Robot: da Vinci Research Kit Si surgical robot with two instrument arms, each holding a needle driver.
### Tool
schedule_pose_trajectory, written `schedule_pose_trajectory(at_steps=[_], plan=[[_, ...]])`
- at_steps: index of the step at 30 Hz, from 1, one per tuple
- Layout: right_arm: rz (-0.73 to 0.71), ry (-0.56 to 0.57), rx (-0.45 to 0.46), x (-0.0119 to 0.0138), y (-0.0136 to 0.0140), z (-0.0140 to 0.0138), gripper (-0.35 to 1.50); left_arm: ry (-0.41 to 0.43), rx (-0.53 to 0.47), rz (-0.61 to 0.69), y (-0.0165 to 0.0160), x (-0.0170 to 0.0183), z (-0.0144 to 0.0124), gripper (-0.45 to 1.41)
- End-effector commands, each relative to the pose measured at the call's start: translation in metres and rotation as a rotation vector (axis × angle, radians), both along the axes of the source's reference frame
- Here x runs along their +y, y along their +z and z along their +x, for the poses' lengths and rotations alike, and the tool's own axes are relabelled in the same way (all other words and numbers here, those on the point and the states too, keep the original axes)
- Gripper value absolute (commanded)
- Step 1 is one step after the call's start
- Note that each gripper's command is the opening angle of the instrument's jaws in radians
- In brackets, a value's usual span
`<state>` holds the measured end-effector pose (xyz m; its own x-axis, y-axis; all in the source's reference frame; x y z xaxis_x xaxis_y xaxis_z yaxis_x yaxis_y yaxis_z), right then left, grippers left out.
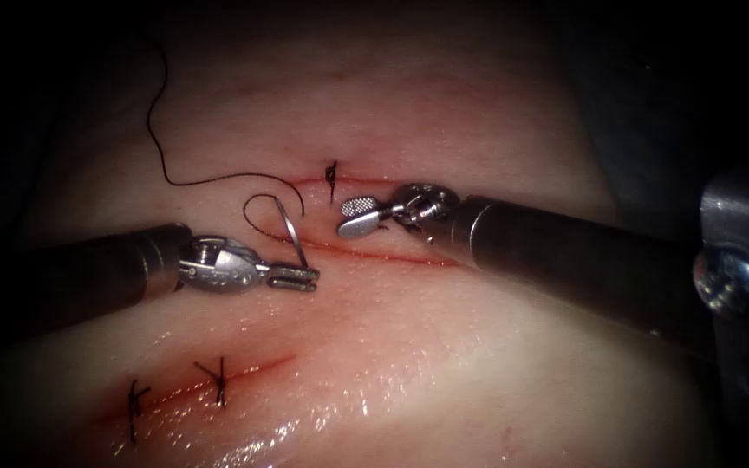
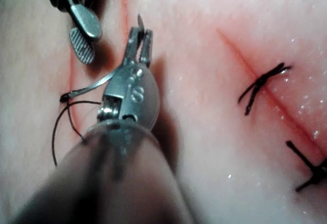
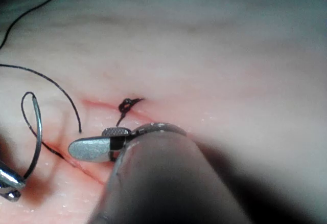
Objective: Wound Closure
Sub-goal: Pass the needle back to the right needle driver.
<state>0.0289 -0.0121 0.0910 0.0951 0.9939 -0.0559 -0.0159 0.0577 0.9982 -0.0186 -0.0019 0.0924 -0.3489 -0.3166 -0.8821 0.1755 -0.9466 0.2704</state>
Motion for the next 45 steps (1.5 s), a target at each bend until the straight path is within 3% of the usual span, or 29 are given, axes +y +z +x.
schedule_pose_trajectory(at_steps=[1,10,33,45], plan=[[0.016,-0.003,0.018,0.0006,0.0001,0.0013,1.35,0.009,0.011,-0.023,0.0005,0.0002,-0.0006,-0.45],[0.059,-0.039,0.102,0.0000,-0.0024,0.0038,1.33,0.021,0.124,-0.146,0.0004,0.0002,-0.0006,-0.45],[0.084,-0.034,0.106,0.0000,-0.0029,0.0076,1.26,0.056,0.177,-0.207,0.0005,-0.0002,-0.0016,-0.45],[0.090,-0.041,0.096,0.0002,-0.0026,0.0077,1.16,0.077,0.192,-0.224,0.0004,-0.0003,-0.0018,-0.45]])
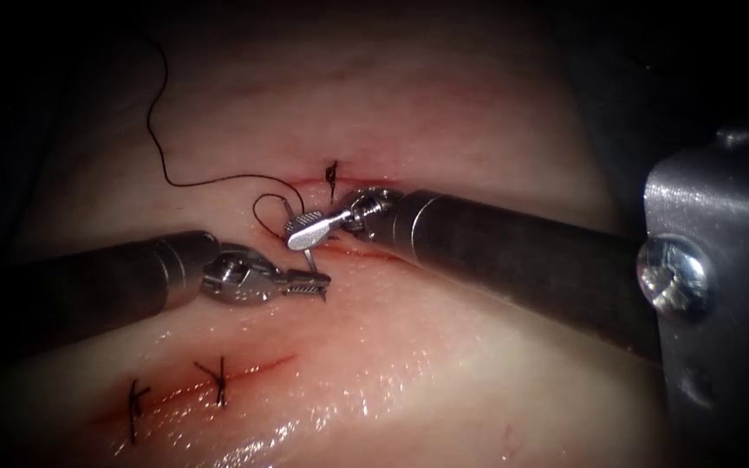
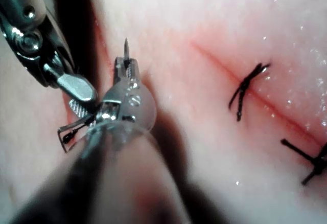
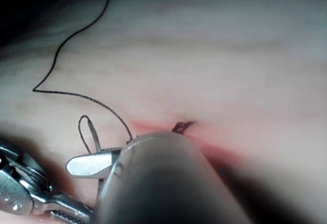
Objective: Wound Closure
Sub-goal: Pass the needle back to the right needle driver, then insert the left gripper into the wound.
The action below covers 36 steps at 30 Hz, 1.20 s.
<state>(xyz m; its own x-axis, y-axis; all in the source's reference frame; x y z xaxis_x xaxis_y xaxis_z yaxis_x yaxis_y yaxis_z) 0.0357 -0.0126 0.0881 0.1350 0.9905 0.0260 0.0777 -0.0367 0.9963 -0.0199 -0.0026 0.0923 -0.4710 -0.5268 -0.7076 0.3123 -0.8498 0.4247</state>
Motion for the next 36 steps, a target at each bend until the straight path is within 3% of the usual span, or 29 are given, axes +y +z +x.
schedule_pose_trajectory(at_steps=[1,8,9,10,11,16,17,18,19,20,21,24,26,27,29,30,35,36], plan=[[-0.003,-0.001,0.001,0.0007,0.0003,0.0009,1.16,0.001,-0.001,-0.001,0.0005,0.0003,-0.0005,-0.45],[-0.008,-0.008,-0.007,0.0005,0.0008,0.0011,1.06,0.009,-0.004,-0.008,0.0003,0.0002,-0.0005,-0.45],[-0.009,-0.010,-0.009,0.0004,0.0008,0.0011,0.89,0.009,-0.004,-0.008,0.0003,0.0002,-0.0005,-0.45],[-0.010,-0.018,-0.019,0.0003,0.0008,0.0009,0.05,0.011,-0.003,-0.008,0.0003,0.0002,-0.0005,-0.45],[-0.012,-0.020,-0.042,0.0003,0.0009,0.0008,-0.35,0.011,-0.002,-0.008,0.0003,0.0002,-0.0005,-0.45],[-0.155,-0.015,-0.081,0.0009,0.0015,0.0003,-0.35,0.023,-0.011,-0.002,0.0002,0.0001,-0.0005,-0.45],[-0.172,-0.009,-0.085,0.0010,0.0016,0.0002,-0.35,0.027,-0.012,0.000,0.0002,0.0001,-0.0004,-0.11],[-0.178,0.006,-0.103,0.0014,0.0019,-0.0004,-0.35,-0.011,-0.014,0.060,0.0002,0.0001,-0.0004,0.49],[-0.177,0.018,-0.103,0.0016,0.0021,-0.0006,-0.35,-0.010,-0.016,0.060,0.0002,0.0000,-0.0004,0.46],[-0.175,0.039,-0.107,0.0019,0.0024,-0.0012,-0.35,-0.023,-0.016,0.080,0.0002,0.0000,-0.0004,0.71],[-0.174,0.048,-0.108,0.0020,0.0026,-0.0014,-0.35,-0.042,-0.016,0.110,0.0002,-0.0001,-0.0004,0.83],[-0.168,0.088,-0.102,0.0025,0.0028,-0.0022,-0.35,-0.128,-0.032,0.220,-0.0001,-0.0001,-0.0002,1.08],[-0.165,0.104,-0.103,0.0028,0.0028,-0.0025,-0.35,-0.168,-0.049,0.253,-0.0002,-0.0002,0.0000,1.13],[-0.164,0.113,-0.104,0.0029,0.0028,-0.0027,-0.35,-0.195,-0.059,0.285,-0.0003,-0.0003,0.0003,1.13],[-0.160,0.141,-0.096,0.0031,0.0029,-0.0029,-0.35,-0.220,-0.070,0.318,-0.0003,-0.0003,0.0008,0.89],[-0.164,0.165,-0.093,0.0031,0.0030,-0.0030,-0.35,-0.239,-0.080,0.332,-0.0002,-0.0003,0.0015,0.36],[-0.235,0.217,-0.074,0.0032,0.0031,-0.0034,-0.35,-0.274,-0.076,0.385,0.0010,0.0008,0.0028,-0.45],[-0.269,0.233,-0.084,0.0032,0.0030,-0.0036,-0.35,-0.289,-0.062,0.382,0.0019,0.0014,0.0033,-0.45]])
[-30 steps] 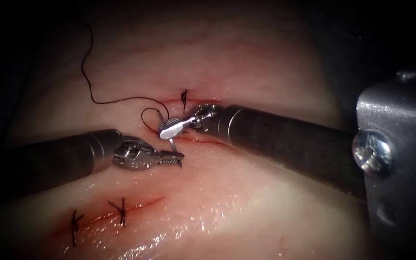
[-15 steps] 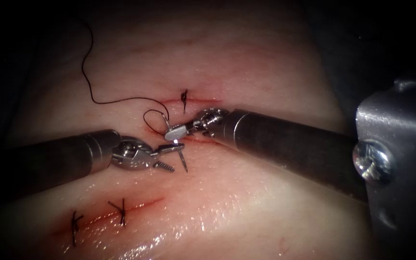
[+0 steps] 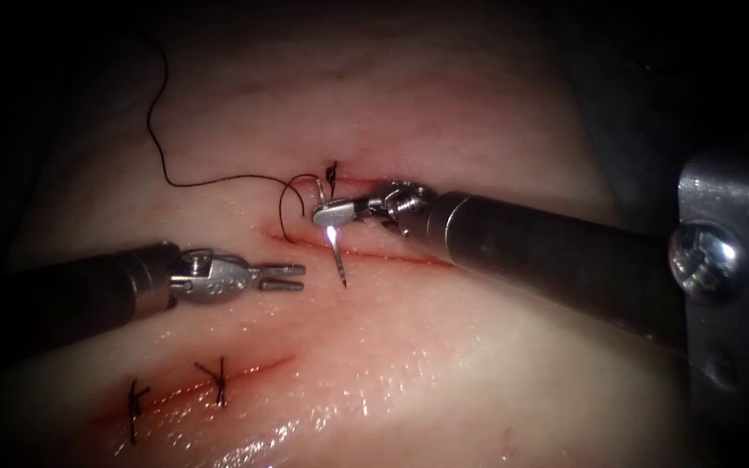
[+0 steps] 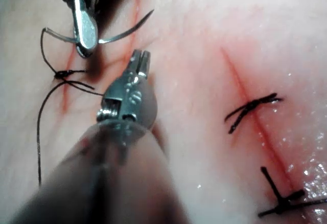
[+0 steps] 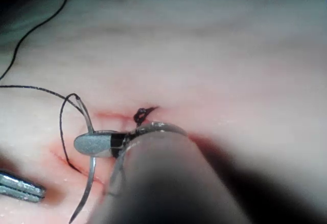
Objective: Wound Closure
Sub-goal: Insert the left gripper into the wound.
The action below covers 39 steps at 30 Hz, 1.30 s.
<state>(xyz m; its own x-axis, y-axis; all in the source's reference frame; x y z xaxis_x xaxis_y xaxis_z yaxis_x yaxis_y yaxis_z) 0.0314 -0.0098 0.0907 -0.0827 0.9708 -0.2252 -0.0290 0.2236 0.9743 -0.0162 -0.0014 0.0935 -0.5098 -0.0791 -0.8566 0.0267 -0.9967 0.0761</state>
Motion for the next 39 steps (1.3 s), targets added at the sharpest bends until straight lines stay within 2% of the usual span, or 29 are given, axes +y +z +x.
schedule_pose_trajectory(at_steps=[1,4,8,10,15,17,23,29,34,39], plan=[[-0.012,0.020,0.000,0.0004,0.0003,0.0006,-0.35,-0.011,0.005,0.010,0.0011,0.0006,-0.0003,-0.45],[-0.026,0.137,0.016,0.0009,0.0000,-0.0004,-0.35,-0.051,0.021,0.070,0.0036,0.0016,0.0001,-0.45],[-0.081,0.176,0.005,0.0008,-0.0002,-0.0010,-0.35,-0.042,0.056,0.112,0.0052,0.0022,0.0002,-0.45],[-0.132,0.199,0.016,0.0008,-0.0005,-0.0014,-0.35,-0.020,0.117,0.134,0.0068,0.0027,0.0004,-0.45],[-0.164,0.203,0.038,0.0006,-0.0009,-0.0013,-0.35,0.033,0.208,0.190,0.0085,0.0027,0.0006,-0.45],[-0.183,0.201,0.043,0.0005,-0.0010,-0.0012,-0.35,0.077,0.283,0.240,0.0093,0.0023,0.0008,-0.45],[-0.251,0.200,0.038,0.0001,-0.0012,-0.0006,-0.35,0.094,0.375,0.272,0.0112,0.0029,0.0008,-0.45],[-0.366,0.212,0.009,-0.0001,-0.0002,0.0001,-0.35,0.119,0.466,0.312,0.0119,0.0036,0.0006,-0.45],[-0.544,0.233,-0.038,0.0004,0.0015,0.0005,-0.35,0.131,0.533,0.391,0.0116,0.0033,0.0003,-0.45],[-0.635,0.285,-0.065,0.0009,0.0020,0.0012,-0.35,0.117,0.548,0.416,0.0113,0.0030,0.0003,-0.45]])
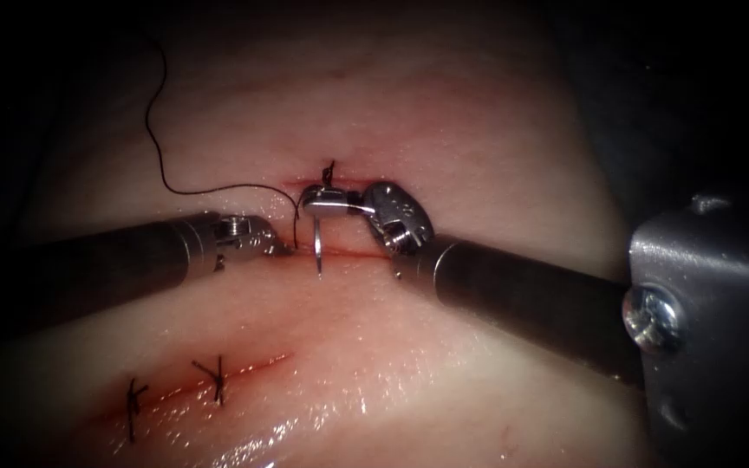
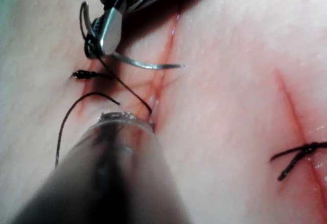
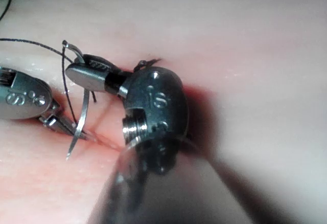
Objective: Wound Closure
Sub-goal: Insert the left gripper into the wound, then throw the needle through the bottom of the incision using the right needle driver.
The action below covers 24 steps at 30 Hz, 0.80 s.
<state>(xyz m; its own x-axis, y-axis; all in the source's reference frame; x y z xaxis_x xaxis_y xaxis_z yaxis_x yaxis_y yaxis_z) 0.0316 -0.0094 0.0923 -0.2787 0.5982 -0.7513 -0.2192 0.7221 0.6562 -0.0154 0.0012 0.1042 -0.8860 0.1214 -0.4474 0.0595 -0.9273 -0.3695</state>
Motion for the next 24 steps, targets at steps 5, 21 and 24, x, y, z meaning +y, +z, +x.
schedule_pose_trajectory(at_steps=[5,21,24], plan=[[-0.071,0.059,-0.019,0.0007,0.0005,0.0022,-0.35,0.005,0.026,0.020,0.0002,0.0000,-0.0003,-0.30],[-0.287,0.103,-0.130,0.0002,0.0008,0.0027,-0.35,-0.056,0.051,0.057,-0.0001,-0.0002,-0.0006,0.46],[-0.311,0.114,-0.149,-0.0008,0.0011,0.0031,-0.35,-0.061,0.053,0.061,-0.0003,-0.0004,-0.0006,0.37]])
